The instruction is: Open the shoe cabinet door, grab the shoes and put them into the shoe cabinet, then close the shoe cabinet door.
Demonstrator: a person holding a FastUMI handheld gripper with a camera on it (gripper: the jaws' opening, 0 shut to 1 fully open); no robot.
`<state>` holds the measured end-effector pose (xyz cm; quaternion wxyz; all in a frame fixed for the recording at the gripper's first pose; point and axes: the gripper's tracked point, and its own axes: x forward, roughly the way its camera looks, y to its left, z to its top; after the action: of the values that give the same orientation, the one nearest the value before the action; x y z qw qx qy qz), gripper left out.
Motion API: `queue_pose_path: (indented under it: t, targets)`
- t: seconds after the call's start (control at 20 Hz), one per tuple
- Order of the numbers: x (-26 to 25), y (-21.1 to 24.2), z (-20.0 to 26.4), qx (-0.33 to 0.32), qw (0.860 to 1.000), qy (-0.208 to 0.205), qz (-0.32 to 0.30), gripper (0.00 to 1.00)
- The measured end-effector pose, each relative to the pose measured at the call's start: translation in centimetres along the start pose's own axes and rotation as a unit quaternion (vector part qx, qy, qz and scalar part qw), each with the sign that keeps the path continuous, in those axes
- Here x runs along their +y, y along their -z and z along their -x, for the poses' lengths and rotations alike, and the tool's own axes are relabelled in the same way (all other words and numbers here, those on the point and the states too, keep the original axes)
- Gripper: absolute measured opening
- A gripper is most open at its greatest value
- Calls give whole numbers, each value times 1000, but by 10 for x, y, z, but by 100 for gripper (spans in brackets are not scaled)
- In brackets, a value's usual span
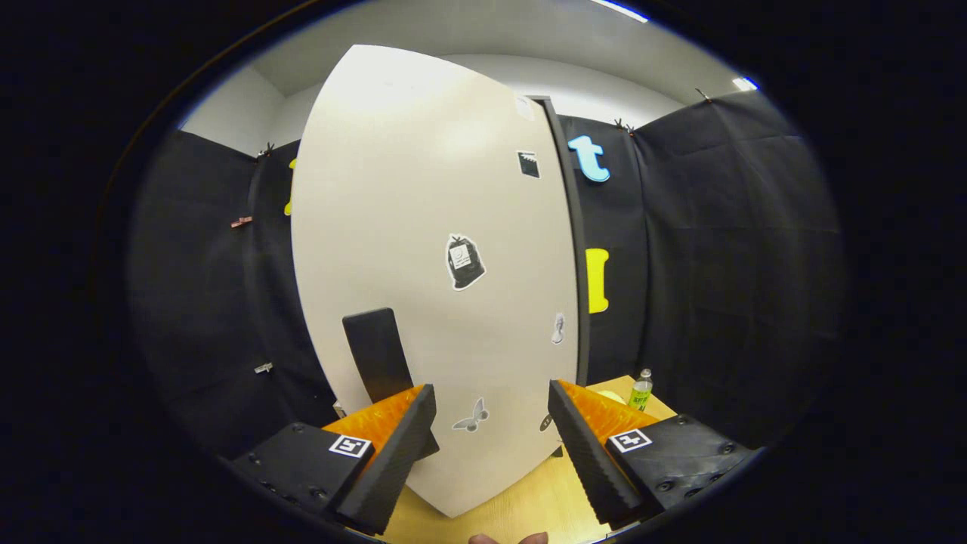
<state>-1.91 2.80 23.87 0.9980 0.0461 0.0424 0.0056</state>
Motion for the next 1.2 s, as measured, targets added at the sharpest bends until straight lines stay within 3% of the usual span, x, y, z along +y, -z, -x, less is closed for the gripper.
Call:
queue_pose_path:
  t: [0.5, 1.2]
  targets:
    - [29, -5, -18, -11, 1000, -29, -6, 98]
    - [3, -15, -4, -19, 1000, -7, 4, 98]
